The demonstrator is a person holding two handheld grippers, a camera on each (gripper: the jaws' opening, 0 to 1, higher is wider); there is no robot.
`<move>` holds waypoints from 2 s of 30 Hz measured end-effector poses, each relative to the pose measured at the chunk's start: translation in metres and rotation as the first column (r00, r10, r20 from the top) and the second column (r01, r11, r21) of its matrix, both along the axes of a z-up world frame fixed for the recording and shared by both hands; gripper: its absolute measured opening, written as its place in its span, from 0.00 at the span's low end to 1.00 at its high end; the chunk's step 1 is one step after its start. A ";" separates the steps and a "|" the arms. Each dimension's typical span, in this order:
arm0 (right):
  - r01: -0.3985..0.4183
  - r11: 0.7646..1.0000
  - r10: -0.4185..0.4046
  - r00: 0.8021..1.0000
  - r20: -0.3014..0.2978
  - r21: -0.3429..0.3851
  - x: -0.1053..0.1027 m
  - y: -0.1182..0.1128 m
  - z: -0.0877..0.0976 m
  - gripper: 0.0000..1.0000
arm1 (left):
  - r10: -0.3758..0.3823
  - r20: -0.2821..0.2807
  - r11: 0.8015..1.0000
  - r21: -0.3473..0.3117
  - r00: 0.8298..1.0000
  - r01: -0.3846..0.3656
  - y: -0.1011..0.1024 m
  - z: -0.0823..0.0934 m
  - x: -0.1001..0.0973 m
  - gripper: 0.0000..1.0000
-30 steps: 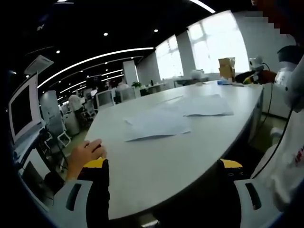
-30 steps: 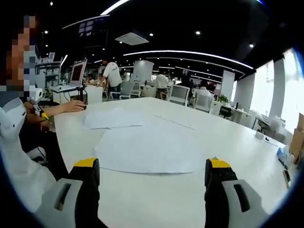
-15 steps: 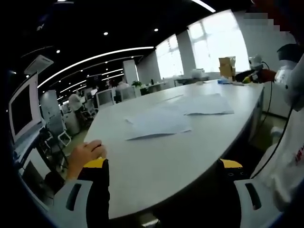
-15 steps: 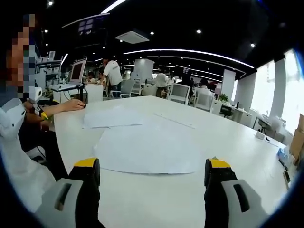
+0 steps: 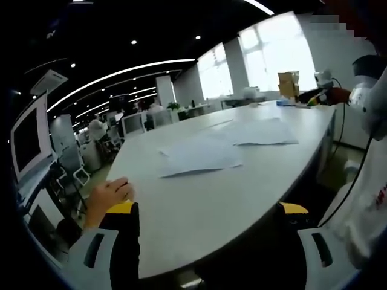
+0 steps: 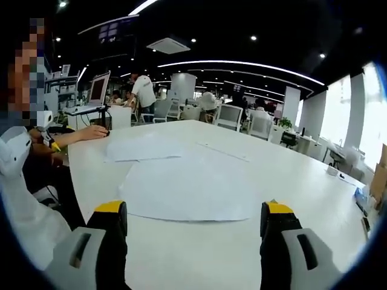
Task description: Organize the stack of printing papers by aligning and flattening the scattered papers on the table
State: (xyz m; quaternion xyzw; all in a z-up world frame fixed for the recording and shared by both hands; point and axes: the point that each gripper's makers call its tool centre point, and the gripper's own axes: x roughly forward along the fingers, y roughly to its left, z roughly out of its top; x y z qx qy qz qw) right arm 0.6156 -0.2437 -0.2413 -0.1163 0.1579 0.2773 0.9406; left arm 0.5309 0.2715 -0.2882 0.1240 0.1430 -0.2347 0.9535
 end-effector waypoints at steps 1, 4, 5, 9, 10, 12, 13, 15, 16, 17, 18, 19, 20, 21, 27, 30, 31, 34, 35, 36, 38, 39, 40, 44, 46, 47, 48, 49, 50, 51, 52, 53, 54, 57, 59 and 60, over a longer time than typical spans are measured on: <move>0.001 1.000 -0.001 1.000 0.000 0.002 0.001 0.000 0.000 0.86 | -0.001 0.000 1.000 0.000 1.000 0.001 0.000 0.000 0.000 0.96; -0.001 1.000 0.001 1.000 -0.003 0.002 0.003 0.002 -0.002 0.86 | 0.000 -0.001 1.000 0.000 1.000 0.000 -0.002 -0.001 0.001 0.96; -0.002 1.000 0.002 1.000 -0.005 0.001 0.003 0.002 -0.002 0.86 | -0.001 -0.001 1.000 0.000 1.000 0.001 -0.003 -0.001 0.001 0.96; -0.005 1.000 0.005 1.000 -0.006 -0.001 0.004 0.002 -0.002 0.86 | 0.003 -0.002 1.000 0.004 1.000 -0.003 -0.001 -0.001 0.000 0.96; -0.005 1.000 0.005 1.000 -0.005 -0.001 0.004 0.002 -0.002 0.86 | 0.006 -0.003 1.000 0.005 1.000 -0.006 0.000 -0.002 0.000 0.96; -0.003 1.000 0.003 1.000 -0.004 0.001 0.004 0.001 -0.002 0.86 | 0.012 -0.003 1.000 0.002 1.000 -0.012 0.001 -0.001 0.001 0.96; -0.003 1.000 0.003 1.000 -0.004 0.000 0.004 0.001 -0.002 0.86 | 0.012 -0.002 1.000 0.003 1.000 -0.012 0.001 -0.001 0.001 0.96; -0.005 1.000 0.005 1.000 -0.004 -0.002 0.004 0.001 -0.002 0.86 | 0.008 -0.002 1.000 0.005 1.000 -0.008 0.000 -0.001 0.000 0.96; -0.005 1.000 0.005 1.000 -0.004 -0.001 0.004 0.001 -0.002 0.86 | 0.006 -0.002 1.000 0.005 1.000 -0.006 -0.001 -0.001 0.000 0.96; -0.006 1.000 0.006 1.000 -0.003 -0.001 0.004 0.001 -0.002 0.86 | 0.006 -0.002 1.000 0.006 1.000 -0.006 -0.001 -0.001 0.000 0.96; -0.006 1.000 0.006 1.000 -0.003 0.000 0.005 0.001 -0.002 0.86 | 0.006 -0.001 1.000 0.008 1.000 -0.006 -0.001 -0.001 0.000 0.96; -0.005 1.000 0.005 1.000 -0.001 0.001 0.005 0.000 -0.002 0.86 | 0.006 0.000 1.000 0.009 1.000 -0.006 -0.001 0.000 0.001 0.96; -0.006 1.000 0.006 1.000 -0.001 0.002 0.006 0.000 -0.002 0.86 | 0.008 0.000 1.000 0.009 1.000 -0.008 -0.001 0.000 0.001 0.96; -0.007 1.000 0.007 1.000 0.000 0.004 0.006 0.000 -0.003 0.86 | 0.009 -0.001 1.000 0.012 1.000 -0.009 -0.001 0.001 0.001 0.96; -0.017 1.000 0.017 1.000 0.000 0.008 0.006 0.002 -0.004 0.86 | 0.006 0.004 1.000 0.010 1.000 -0.007 -0.005 0.003 -0.001 0.96; -0.014 1.000 0.014 1.000 -0.004 0.004 0.007 0.000 -0.003 0.86 | -0.001 0.004 1.000 0.002 1.000 0.001 -0.008 0.000 0.000 0.96; -0.014 1.000 0.014 1.000 -0.005 0.004 0.007 0.000 -0.003 0.86 | -0.003 0.000 1.000 0.004 1.000 0.003 -0.008 -0.002 0.000 0.96; -0.010 1.000 0.010 1.000 -0.004 -0.001 0.009 0.001 -0.002 0.86 | -0.011 0.007 1.000 0.003 1.000 0.011 -0.009 0.000 -0.002 0.95; -0.010 1.000 0.010 1.000 -0.004 -0.003 0.009 0.002 -0.001 0.86 | -0.012 0.014 1.000 -0.002 1.000 0.012 -0.009 0.002 -0.002 0.95; -0.010 1.000 0.010 1.000 -0.003 -0.004 0.009 0.002 -0.001 0.86 | -0.012 0.018 1.000 -0.006 1.000 0.012 -0.007 0.004 -0.003 0.95; -0.008 1.000 0.008 1.000 -0.004 -0.009 0.009 0.004 0.000 0.86 | -0.012 0.026 1.000 -0.010 1.000 0.012 -0.005 0.004 -0.005 0.95; -0.010 1.000 0.010 1.000 -0.003 -0.015 0.009 0.006 0.001 0.86 | -0.011 0.026 1.000 -0.013 1.000 0.011 -0.004 0.004 -0.005 0.95; -0.009 1.000 0.009 1.000 -0.002 -0.016 0.009 0.007 0.001 0.86 | -0.011 0.027 1.000 -0.014 1.000 0.011 -0.003 0.003 -0.006 0.95; -0.009 1.000 0.009 1.000 -0.008 -0.020 0.009 0.011 0.001 0.86 | -0.013 0.038 0.999 -0.031 0.999 0.014 -0.001 0.002 -0.008 0.95; -0.009 1.000 0.008 1.000 -0.012 -0.027 0.009 0.011 0.001 0.86 | -0.015 0.043 0.999 -0.041 0.999 0.017 -0.001 0.003 -0.009 0.95; -0.012 0.999 0.012 1.000 -0.010 -0.029 0.009 0.011 0.001 0.86 | -0.017 0.041 0.999 -0.041 0.999 0.018 -0.002 0.003 -0.009 0.95; -0.012 1.000 0.012 1.000 -0.010 -0.029 0.010 0.011 0.001 0.86 | -0.017 0.040 0.999 -0.039 0.999 0.018 -0.002 0.003 -0.009 0.95; -0.013 1.000 0.012 1.000 -0.011 -0.028 0.010 0.011 0.001 0.86 | -0.017 0.040 0.999 -0.036 0.999 0.019 -0.002 0.004 -0.008 0.95; -0.013 1.000 0.013 1.000 -0.011 -0.028 0.011 0.011 0.001 0.86 | -0.018 0.041 0.999 -0.033 0.999 0.019 -0.003 0.005 -0.008 0.95; -0.014 1.000 0.013 1.000 -0.012 -0.027 0.011 0.011 0.001 0.86 | -0.019 0.042 0.999 -0.029 0.999 0.020 -0.003 0.007 -0.007 0.96; -0.011 0.999 0.010 1.000 -0.012 -0.030 0.012 0.009 0.001 0.86 | -0.020 0.046 0.999 -0.035 0.999 0.022 -0.004 0.008 -0.006 0.96; -0.008 0.999 0.007 1.000 -0.012 -0.032 0.013 0.009 0.001 0.87 | -0.020 0.047 0.999 -0.037 0.999 0.021 -0.004 0.009 -0.006 0.96; -0.006 0.999 0.005 1.000 -0.016 -0.036 0.015 0.008 0.001 0.87 | -0.019 0.046 0.999 -0.034 0.999 0.020 -0.004 0.009 -0.005 0.96; -0.002 0.999 0.001 1.000 -0.017 -0.039 0.016 0.008 0.000 0.87 | -0.021 0.029 0.999 -0.030 0.999 0.022 -0.006 0.006 -0.003 0.95; -0.002 0.999 0.001 1.000 -0.021 -0.040 0.017 0.008 -0.002 0.86 | -0.024 0.022 0.999 -0.030 0.999 0.024 -0.006 0.005 -0.004 0.95; -0.001 0.999 0.000 1.000 -0.023 -0.042 0.017 0.008 -0.003 0.86 | -0.026 0.022 0.999 -0.027 0.999 0.027 -0.006 0.005 -0.004 0.95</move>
